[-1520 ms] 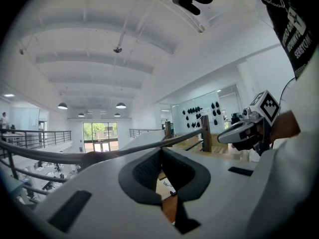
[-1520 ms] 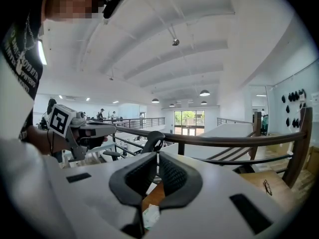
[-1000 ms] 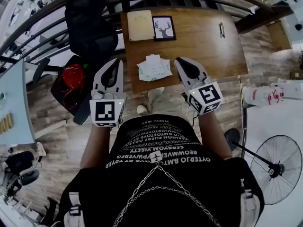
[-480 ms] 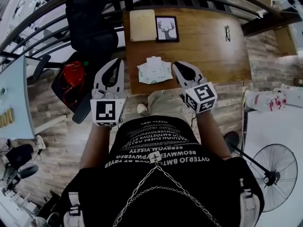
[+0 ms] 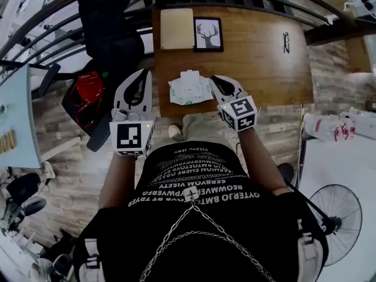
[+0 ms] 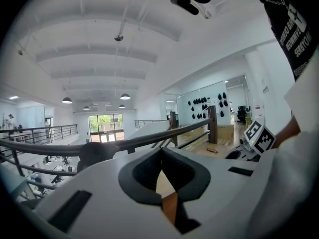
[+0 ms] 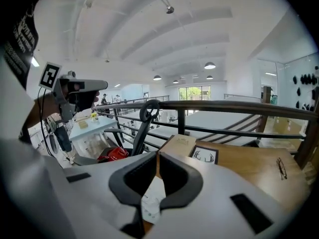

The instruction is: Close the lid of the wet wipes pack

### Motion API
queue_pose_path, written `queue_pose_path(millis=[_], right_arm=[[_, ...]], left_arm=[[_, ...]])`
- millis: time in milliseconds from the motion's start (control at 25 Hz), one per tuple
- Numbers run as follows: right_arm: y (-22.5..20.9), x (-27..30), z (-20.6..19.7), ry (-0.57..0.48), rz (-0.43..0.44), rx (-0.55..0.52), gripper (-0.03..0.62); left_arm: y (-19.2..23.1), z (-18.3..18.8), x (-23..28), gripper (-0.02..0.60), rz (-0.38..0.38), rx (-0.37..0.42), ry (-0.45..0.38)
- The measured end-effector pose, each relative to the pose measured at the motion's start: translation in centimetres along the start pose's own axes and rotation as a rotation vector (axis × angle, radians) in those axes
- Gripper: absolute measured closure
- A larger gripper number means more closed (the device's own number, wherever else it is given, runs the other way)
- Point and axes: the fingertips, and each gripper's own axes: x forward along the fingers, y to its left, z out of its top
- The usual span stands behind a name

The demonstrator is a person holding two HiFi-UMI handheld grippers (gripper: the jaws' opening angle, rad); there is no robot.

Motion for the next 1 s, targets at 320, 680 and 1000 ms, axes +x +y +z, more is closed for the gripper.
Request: queue_pose_path(millis=[320, 680, 1000], right_arm=[[-0.7, 3.6, -3.8, 0.079, 0.063, 0.006, 0.553], [-1.1, 6.9, -7.8, 0.186, 0.136, 0.009, 0.522], [-1.5, 10.0, -11.1, 0.269, 0.196, 0.016, 0.476]], left_arm=[[0.1, -0.8, 1.4, 0.554, 0.017, -0.01, 0.028], [0.2, -1.8, 2.2, 0.554, 0.044, -0.018, 0.06], [0.6, -2.7, 2.7, 0.554, 0.071, -0.028, 0.086]])
